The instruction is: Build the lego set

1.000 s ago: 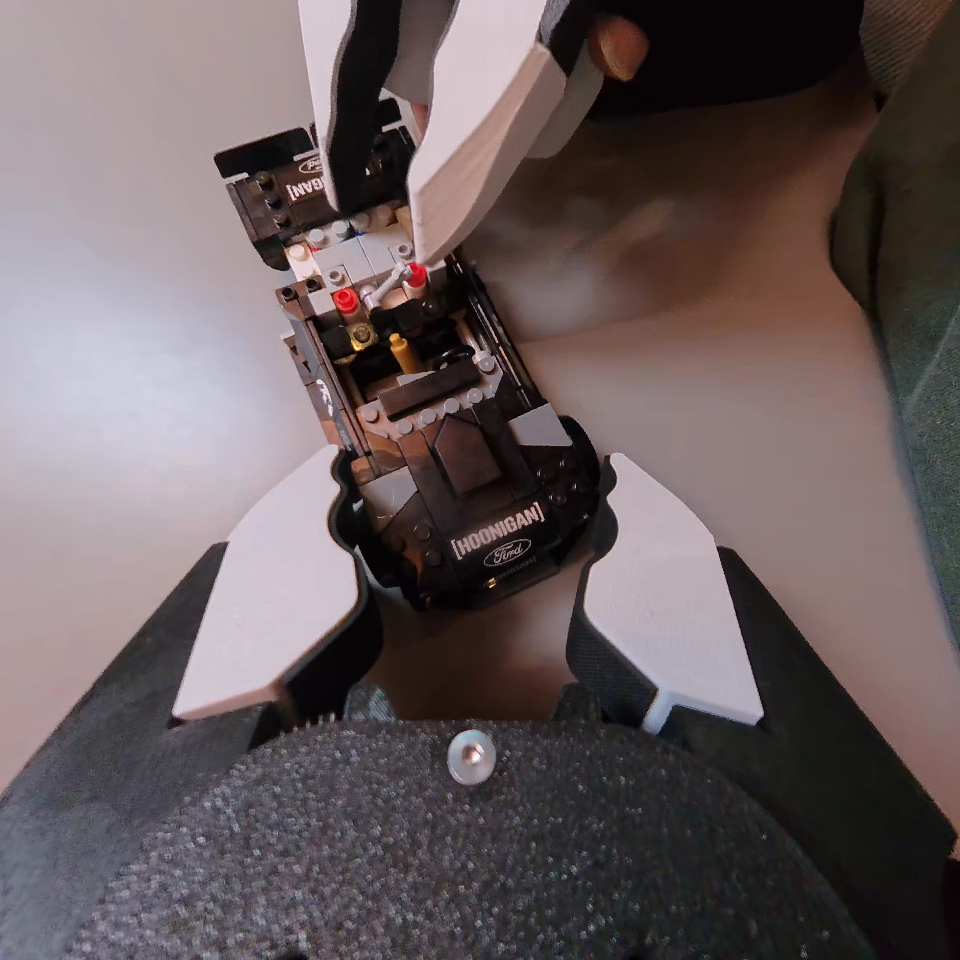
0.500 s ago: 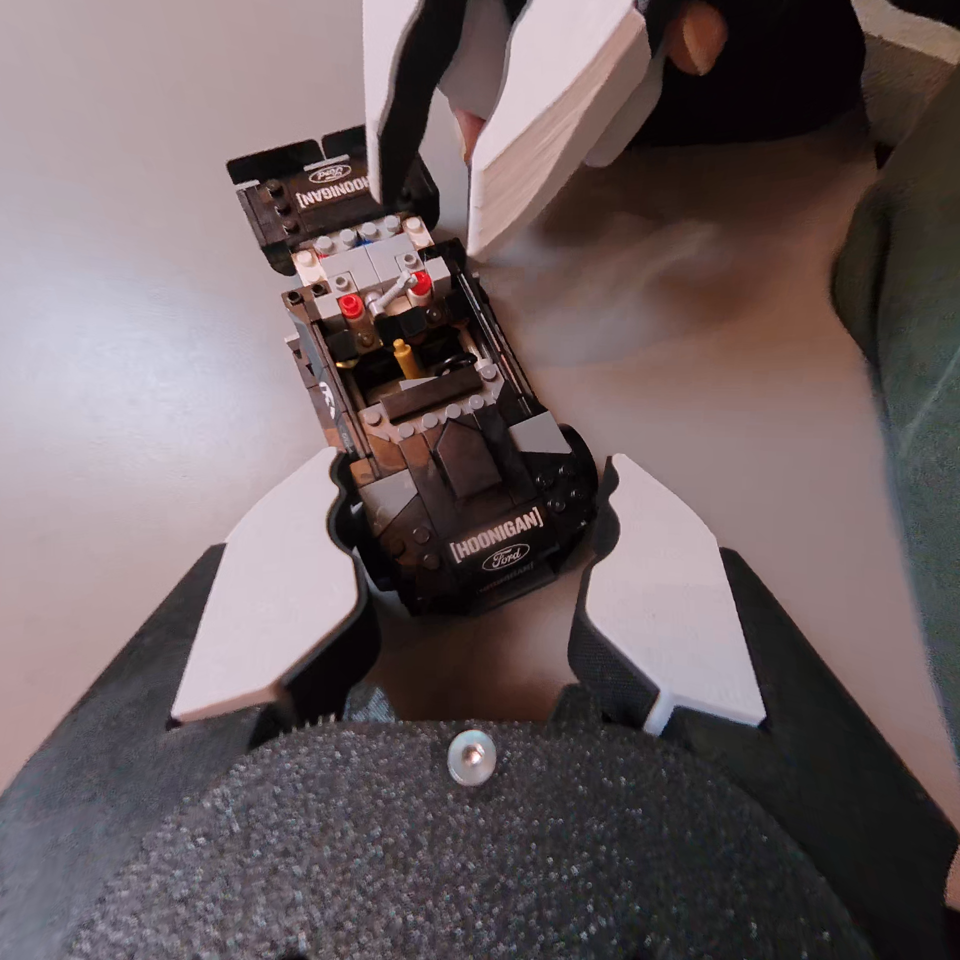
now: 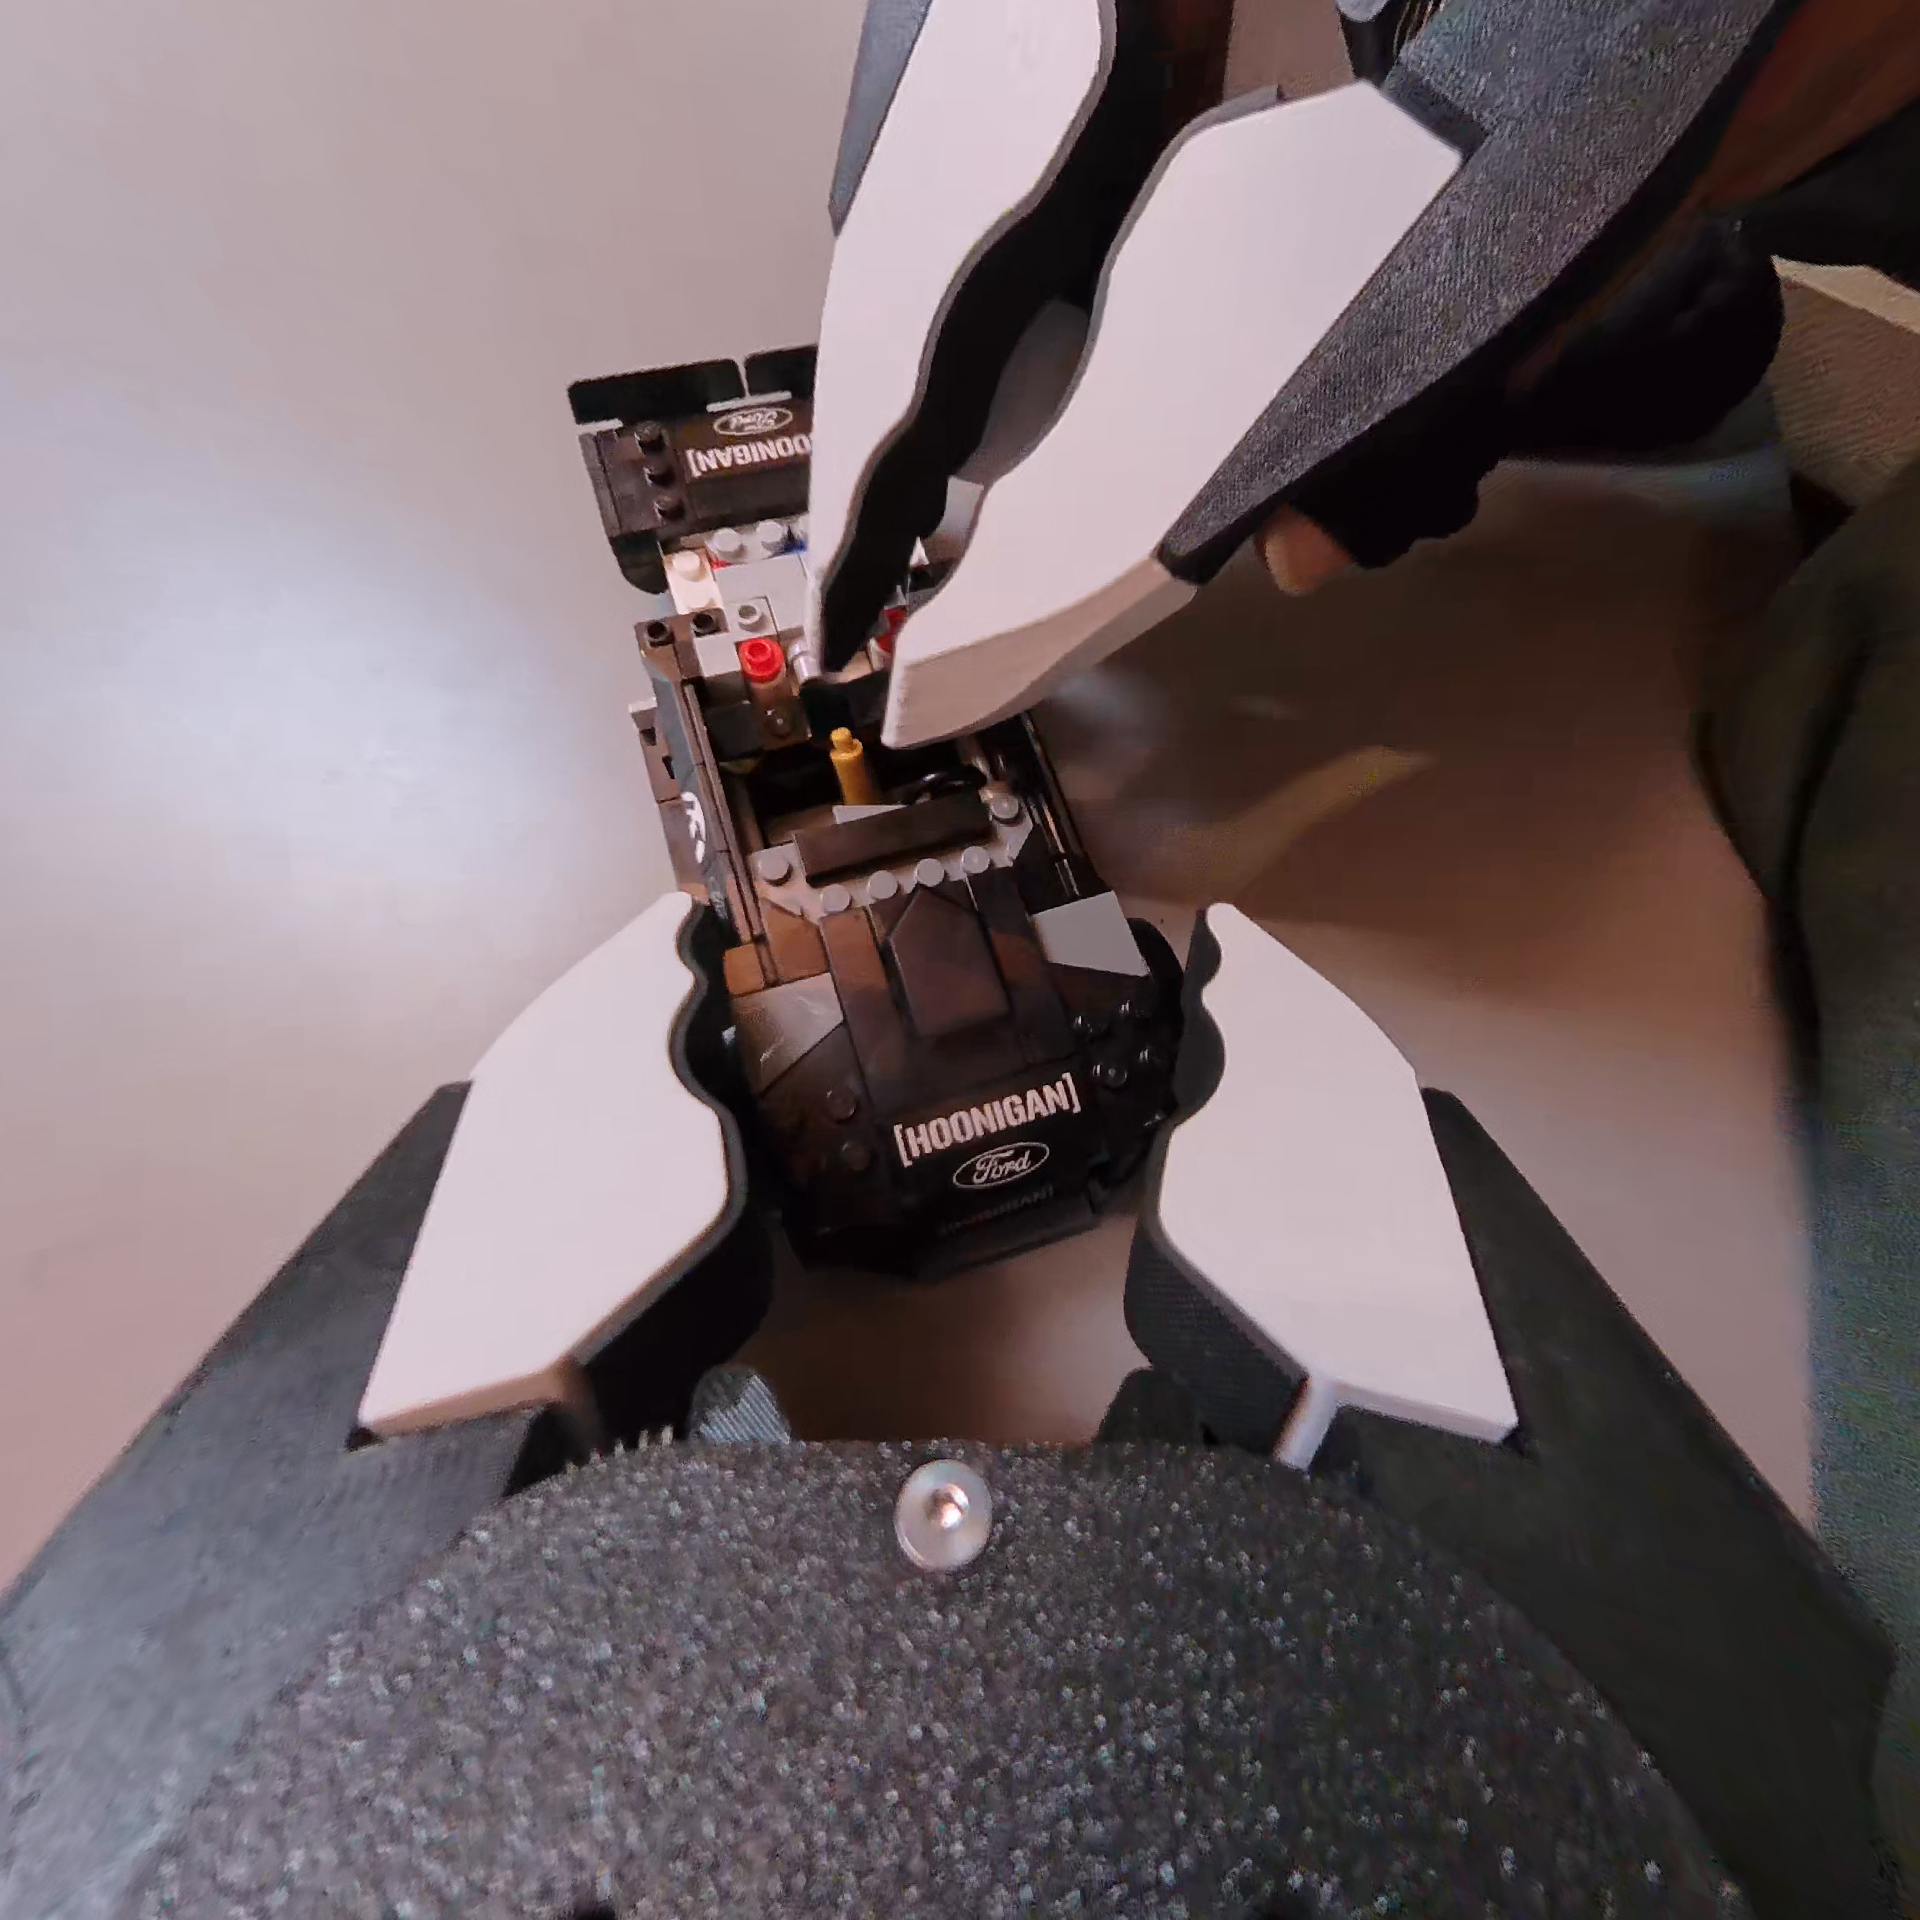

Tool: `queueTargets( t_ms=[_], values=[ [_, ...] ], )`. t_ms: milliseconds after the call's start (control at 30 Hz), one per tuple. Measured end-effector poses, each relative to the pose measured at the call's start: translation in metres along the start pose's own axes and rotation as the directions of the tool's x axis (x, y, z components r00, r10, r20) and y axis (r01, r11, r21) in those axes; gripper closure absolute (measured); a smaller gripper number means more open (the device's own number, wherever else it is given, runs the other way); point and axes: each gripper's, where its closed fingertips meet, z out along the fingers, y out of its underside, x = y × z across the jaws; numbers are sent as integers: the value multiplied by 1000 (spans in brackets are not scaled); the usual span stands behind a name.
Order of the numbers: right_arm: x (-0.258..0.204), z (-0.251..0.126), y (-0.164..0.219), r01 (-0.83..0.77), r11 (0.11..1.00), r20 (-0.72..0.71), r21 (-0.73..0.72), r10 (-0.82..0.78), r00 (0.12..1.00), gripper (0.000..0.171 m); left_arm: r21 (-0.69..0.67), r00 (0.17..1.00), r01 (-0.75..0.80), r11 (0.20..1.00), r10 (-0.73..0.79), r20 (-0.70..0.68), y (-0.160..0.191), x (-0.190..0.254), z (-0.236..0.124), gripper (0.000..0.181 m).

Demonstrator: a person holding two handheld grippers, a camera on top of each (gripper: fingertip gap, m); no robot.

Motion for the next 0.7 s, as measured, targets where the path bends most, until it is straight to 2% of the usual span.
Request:
queueTargets(
  t_ms=[533, 700],
  values=[
    [5, -2, 1, 34, 996, -62, -77, -39, 997, 162, -16, 998, 38, 999, -38, 41, 0, 2, 0, 97],
    [7, -2, 1, 47, 992, -34, -116, -51, 998, 162, -16, 996, 59, 998, -57, 67, -1, 2, 2, 97]
  ],
)
